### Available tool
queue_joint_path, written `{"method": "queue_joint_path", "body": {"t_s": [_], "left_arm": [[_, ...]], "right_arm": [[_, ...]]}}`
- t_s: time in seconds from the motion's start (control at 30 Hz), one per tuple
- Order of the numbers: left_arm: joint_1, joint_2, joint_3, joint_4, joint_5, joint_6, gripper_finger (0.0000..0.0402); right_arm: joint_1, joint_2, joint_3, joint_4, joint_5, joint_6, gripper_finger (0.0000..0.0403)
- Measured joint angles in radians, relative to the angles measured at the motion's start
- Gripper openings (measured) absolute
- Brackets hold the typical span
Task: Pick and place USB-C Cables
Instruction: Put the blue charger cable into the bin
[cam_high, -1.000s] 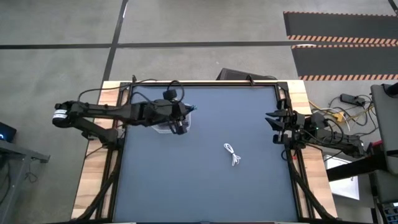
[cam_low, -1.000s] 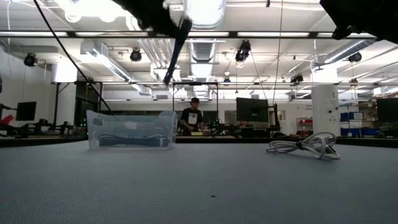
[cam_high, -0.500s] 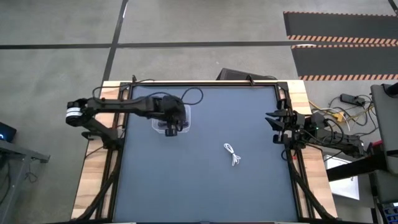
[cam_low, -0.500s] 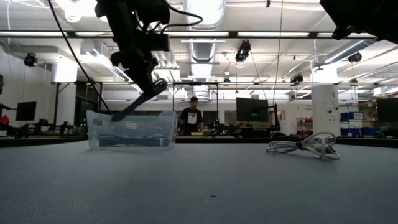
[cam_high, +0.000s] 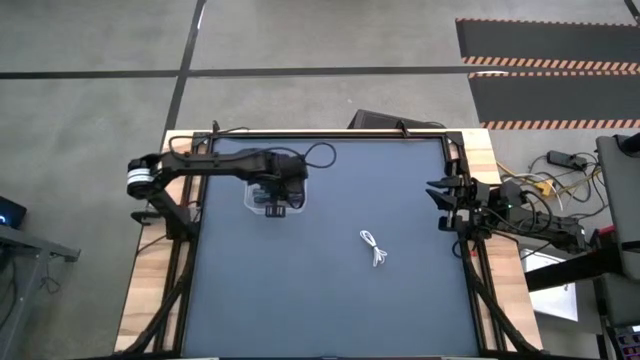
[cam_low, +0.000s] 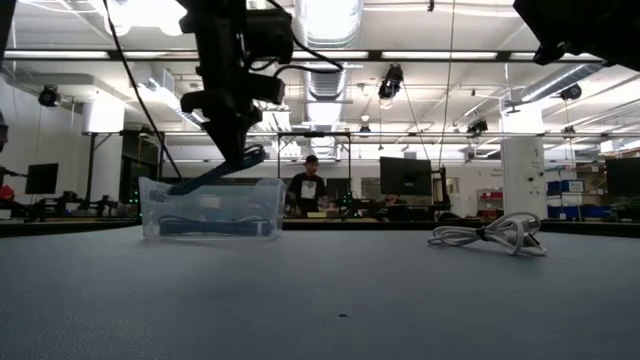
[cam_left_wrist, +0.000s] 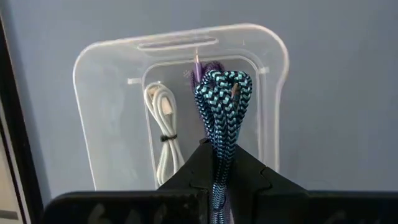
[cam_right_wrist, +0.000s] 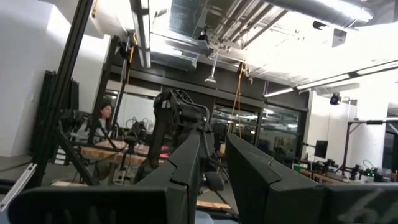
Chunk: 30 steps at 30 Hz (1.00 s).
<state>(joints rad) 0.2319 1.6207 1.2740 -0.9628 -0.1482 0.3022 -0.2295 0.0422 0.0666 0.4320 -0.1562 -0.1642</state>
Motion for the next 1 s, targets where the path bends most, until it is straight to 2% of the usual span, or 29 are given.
{"method": "queue_joint_path", "body": {"t_s": [0.17,1.0], "left_arm": [[0.013,0.034,0.008,0.002,0.009,0.048,0.0008],[0.083,0.051,-0.029,0.066,0.044,0.051,0.0008]], "right_arm": [[0.000,0.000,0.000,-0.006,0.000,0.000,0.0068],[0.000,0.000,-0.003,-0.011,0.000,0.008,0.0068]]}}
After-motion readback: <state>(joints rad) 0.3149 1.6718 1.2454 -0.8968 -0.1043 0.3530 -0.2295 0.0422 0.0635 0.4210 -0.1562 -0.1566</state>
